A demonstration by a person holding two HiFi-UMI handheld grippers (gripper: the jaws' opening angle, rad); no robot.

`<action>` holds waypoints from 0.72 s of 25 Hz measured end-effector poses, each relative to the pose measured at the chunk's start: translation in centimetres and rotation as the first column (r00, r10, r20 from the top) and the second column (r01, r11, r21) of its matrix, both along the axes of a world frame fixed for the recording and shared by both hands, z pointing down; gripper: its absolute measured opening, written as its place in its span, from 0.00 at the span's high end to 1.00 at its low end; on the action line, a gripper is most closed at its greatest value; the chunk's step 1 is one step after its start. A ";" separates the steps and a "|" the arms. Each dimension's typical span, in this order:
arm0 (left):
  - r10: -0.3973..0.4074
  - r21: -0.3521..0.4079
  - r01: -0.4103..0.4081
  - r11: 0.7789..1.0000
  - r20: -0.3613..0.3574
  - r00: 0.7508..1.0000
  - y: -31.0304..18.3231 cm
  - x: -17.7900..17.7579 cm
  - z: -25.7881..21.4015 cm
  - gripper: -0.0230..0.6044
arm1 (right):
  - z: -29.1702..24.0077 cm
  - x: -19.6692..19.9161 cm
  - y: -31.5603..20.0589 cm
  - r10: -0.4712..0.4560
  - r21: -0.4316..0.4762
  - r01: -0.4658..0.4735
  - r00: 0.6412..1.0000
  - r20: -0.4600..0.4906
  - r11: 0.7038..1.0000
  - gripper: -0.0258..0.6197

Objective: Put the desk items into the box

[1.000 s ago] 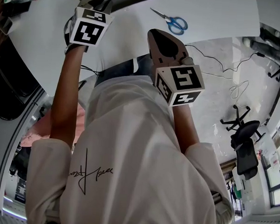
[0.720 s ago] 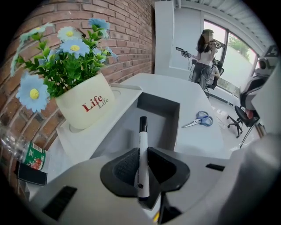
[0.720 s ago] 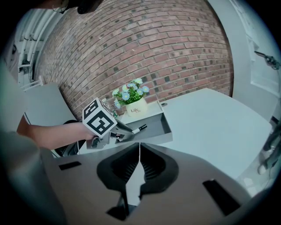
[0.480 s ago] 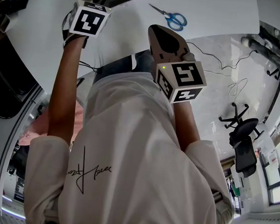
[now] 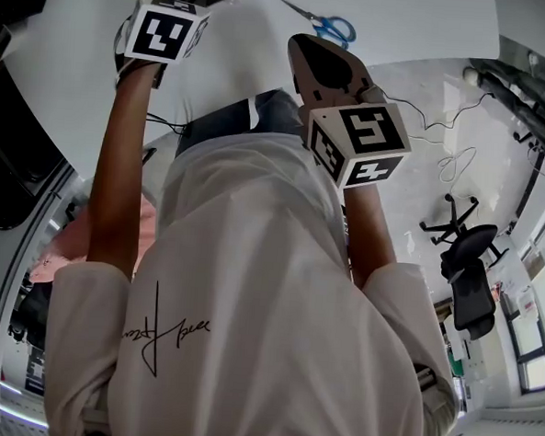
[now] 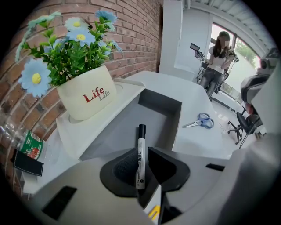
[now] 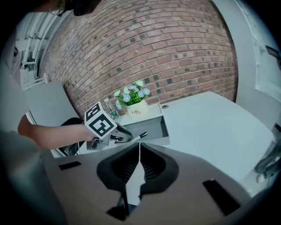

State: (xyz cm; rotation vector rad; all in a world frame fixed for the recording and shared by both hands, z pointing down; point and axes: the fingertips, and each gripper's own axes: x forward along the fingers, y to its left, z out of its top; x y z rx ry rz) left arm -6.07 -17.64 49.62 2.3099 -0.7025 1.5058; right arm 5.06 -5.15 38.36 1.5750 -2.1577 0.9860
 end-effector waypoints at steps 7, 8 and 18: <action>-0.015 0.016 0.015 1.000 -0.004 1.000 0.3 -0.3 -0.5 0.85 | -0.2 1.6 -0.1 -0.034 0.009 0.034 0.999 -0.035 0.999 0.92; -0.019 0.019 0.019 1.000 -0.007 1.000 0.4 -0.3 -0.7 0.85 | -0.3 1.6 -0.1 -0.044 0.011 0.045 0.998 -0.041 0.999 0.92; -0.079 0.060 0.083 0.995 -0.066 0.995 1.7 -1.3 -2.6 0.85 | -0.6 0.1 1.0 -0.130 0.035 0.132 0.990 -0.045 0.991 0.92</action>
